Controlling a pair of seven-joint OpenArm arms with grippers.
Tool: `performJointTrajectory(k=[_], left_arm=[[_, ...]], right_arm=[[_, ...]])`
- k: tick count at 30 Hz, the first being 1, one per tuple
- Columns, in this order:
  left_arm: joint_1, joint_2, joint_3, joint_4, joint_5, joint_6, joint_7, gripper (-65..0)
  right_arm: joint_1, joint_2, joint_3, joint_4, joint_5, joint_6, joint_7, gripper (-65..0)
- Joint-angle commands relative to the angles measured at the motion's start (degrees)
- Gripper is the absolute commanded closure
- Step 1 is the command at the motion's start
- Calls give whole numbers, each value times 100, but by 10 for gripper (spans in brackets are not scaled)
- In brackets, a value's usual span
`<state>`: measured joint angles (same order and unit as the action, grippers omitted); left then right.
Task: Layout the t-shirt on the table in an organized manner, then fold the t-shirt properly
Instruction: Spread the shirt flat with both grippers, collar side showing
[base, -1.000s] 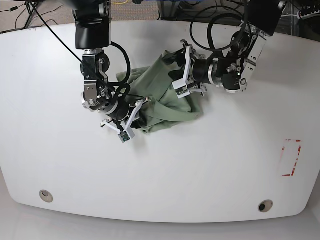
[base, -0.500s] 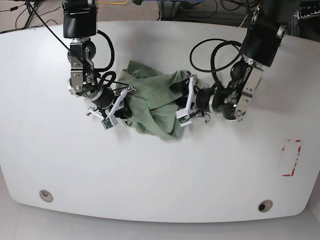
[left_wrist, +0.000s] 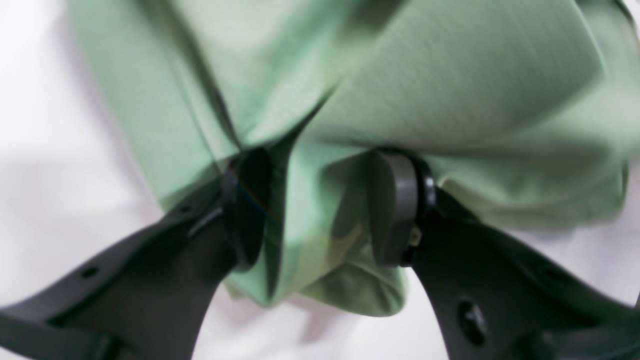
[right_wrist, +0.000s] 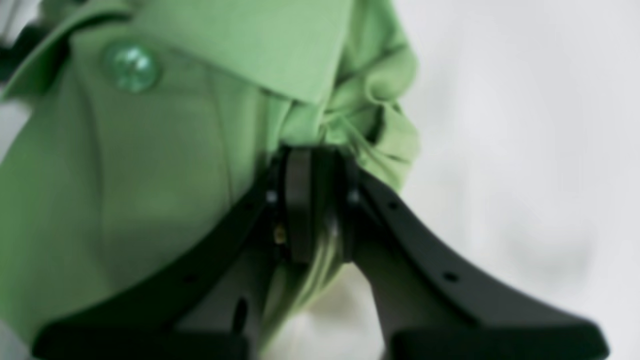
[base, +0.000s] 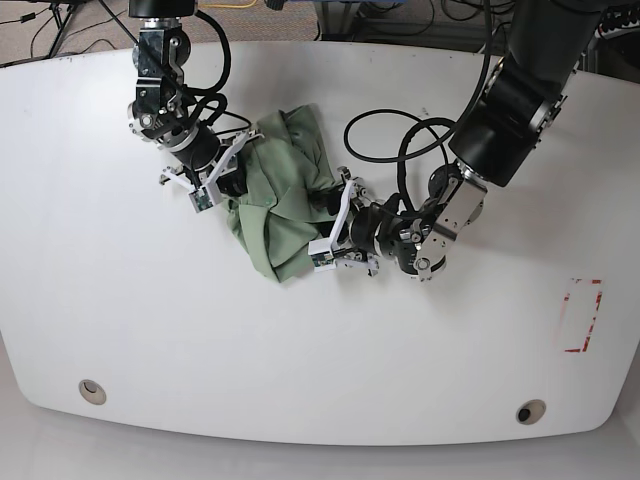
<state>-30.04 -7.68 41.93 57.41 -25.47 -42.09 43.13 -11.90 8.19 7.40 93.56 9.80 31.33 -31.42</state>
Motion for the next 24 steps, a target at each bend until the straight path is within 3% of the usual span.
performJointTrajectory(k=[1,9,14,20,24], left_arm=[[-218,-98,5,-92,618,209,605,-306],[-666,-291,-57,250,618,209,966,-306],[-640,-300,-620,1209,618,209,1572,-306],[-86,-273,-1305,2519,618,209,2205,-306],[310,-256,-1569,3275,618,209,2487,-306]], right_arm=[[-98,30,3,222,-44,36,-98,-73],[-159,39,12,662,-62,10,-177,-73],[-107,56,12,1145,-53,10,-678,-73],[8,-5,-59,1743,-44,27,-1205,-73],[201,-287,-234,1822,-70,36,-1328,-73]])
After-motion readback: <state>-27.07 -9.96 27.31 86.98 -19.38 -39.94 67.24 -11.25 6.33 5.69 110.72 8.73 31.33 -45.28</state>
